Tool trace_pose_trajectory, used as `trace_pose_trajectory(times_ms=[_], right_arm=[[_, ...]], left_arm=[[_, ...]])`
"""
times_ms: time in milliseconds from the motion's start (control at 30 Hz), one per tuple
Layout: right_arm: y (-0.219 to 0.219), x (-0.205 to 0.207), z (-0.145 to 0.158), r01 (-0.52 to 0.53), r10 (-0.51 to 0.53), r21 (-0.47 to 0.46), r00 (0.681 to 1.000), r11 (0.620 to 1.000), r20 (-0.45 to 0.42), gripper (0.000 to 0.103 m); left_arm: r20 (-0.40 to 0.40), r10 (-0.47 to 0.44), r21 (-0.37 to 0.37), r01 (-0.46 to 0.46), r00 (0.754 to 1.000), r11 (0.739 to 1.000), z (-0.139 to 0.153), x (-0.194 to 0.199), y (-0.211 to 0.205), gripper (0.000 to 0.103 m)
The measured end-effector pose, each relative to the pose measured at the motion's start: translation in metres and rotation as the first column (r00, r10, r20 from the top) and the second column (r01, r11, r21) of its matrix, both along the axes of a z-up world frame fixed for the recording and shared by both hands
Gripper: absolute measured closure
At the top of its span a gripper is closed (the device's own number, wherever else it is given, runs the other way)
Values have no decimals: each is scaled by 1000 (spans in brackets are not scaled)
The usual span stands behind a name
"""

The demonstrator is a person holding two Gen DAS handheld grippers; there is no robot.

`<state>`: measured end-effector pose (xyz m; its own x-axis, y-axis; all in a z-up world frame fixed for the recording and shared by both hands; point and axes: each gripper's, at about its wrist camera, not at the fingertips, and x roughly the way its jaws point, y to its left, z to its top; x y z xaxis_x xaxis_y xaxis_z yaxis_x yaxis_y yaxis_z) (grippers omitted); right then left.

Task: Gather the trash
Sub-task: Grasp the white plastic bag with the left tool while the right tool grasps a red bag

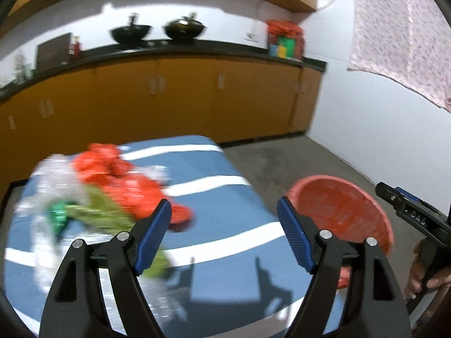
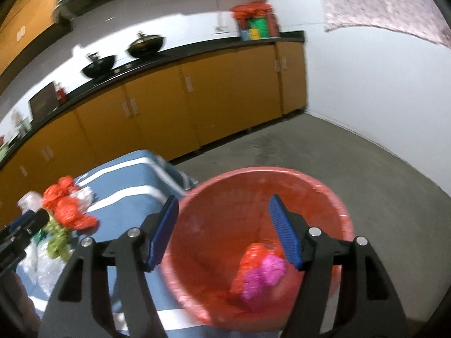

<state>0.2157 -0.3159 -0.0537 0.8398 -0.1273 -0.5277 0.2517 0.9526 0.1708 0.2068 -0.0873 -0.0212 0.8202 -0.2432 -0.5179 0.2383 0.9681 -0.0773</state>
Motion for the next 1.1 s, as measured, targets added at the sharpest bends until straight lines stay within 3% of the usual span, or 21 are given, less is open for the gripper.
trace_pose_trajectory(times_ms=[200,333,433,533,767,867,1000,1100], right_arm=[[68,11,4,-144,145,-55,989,988,2,38],[106,21,3,-218,218,-53,976,975,-5,38],[132,29,0,-258,257,-49,966,965,-13,38],[153,35,-4,-290,289,-51,957,956,-23,38],[183,48,-10,-322,320,-67,947,944,-42,38],[190,53,-12,-328,325,-74,945,942,-47,38],[200,62,-15,-338,334,-80,941,938,-57,38],[206,73,-19,-350,346,-71,936,934,-69,38]], left_arm=[[49,178,98,-182,983,978,-6,-14,73,21],[39,321,147,-323,946,935,-20,-13,125,17],[-13,396,146,-390,918,909,-35,-5,160,15],[-75,430,147,-416,900,897,-52,4,177,15],[-183,426,142,-405,886,903,-80,28,190,16],[-225,413,124,-394,883,911,-88,34,196,26],[-284,385,88,-376,878,922,-96,41,204,50],[-284,375,50,-377,882,925,-95,40,210,56]])
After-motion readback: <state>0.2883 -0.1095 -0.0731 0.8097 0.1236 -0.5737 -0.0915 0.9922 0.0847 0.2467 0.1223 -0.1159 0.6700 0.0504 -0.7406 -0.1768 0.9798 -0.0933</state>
